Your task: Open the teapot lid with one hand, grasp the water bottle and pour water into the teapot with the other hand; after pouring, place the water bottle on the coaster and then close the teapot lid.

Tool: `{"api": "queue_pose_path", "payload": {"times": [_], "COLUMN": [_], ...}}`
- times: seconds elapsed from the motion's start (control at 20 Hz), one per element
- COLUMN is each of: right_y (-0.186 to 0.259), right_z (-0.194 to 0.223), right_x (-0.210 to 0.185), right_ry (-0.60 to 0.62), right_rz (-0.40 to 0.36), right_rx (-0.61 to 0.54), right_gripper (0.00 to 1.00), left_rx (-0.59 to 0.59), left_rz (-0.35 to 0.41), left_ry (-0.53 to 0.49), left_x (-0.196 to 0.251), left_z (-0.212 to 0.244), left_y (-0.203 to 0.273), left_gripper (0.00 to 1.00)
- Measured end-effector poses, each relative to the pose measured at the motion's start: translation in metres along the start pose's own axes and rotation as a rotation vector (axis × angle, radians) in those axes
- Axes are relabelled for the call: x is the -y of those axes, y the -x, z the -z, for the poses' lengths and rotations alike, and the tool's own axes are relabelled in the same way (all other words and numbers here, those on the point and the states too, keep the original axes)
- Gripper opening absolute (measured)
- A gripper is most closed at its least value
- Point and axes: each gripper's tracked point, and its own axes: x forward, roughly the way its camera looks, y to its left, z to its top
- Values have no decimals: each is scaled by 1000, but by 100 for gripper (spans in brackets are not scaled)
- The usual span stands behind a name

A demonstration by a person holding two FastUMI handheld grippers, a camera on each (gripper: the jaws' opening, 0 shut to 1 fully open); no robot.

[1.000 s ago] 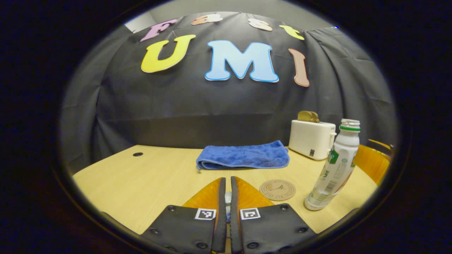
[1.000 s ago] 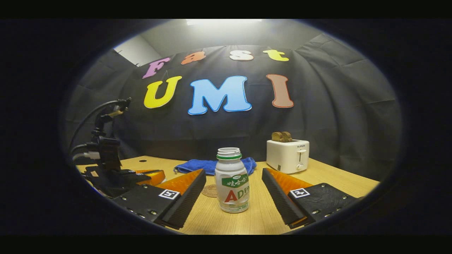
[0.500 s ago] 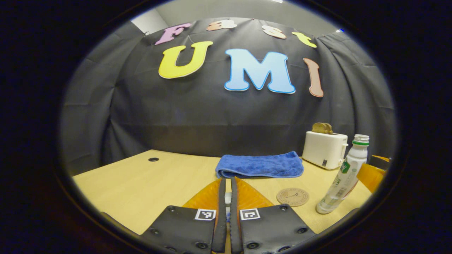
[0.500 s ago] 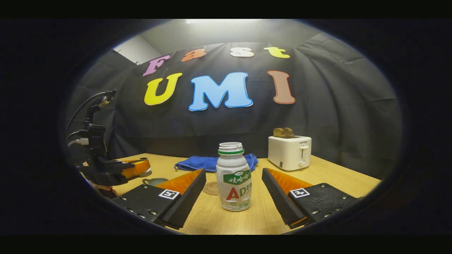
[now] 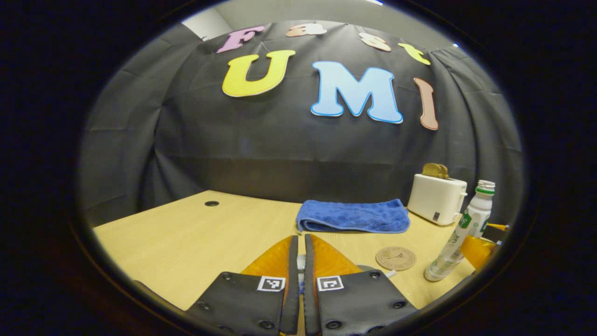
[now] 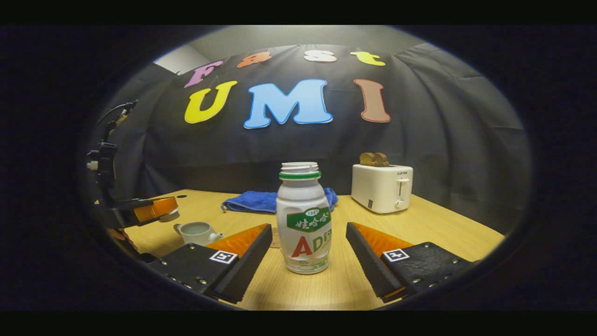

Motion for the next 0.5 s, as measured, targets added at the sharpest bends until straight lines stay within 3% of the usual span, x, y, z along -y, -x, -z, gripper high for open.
{"api": "queue_pose_path", "payload": {"times": [0.15, 0.5], "right_y": [-4, -8], "right_z": [9, 24], "right_x": [0, -7], "right_ry": [8, 23], "right_rz": [5, -16], "right_rx": [-28, -93], "right_gripper": [96, 76], "left_rx": [-6, -14], "left_rz": [3, -5], "left_ry": [15, 19], "left_x": [-1, -4], "left_z": [4, 5], "left_y": [0, 1], "left_gripper": [11, 11]}}
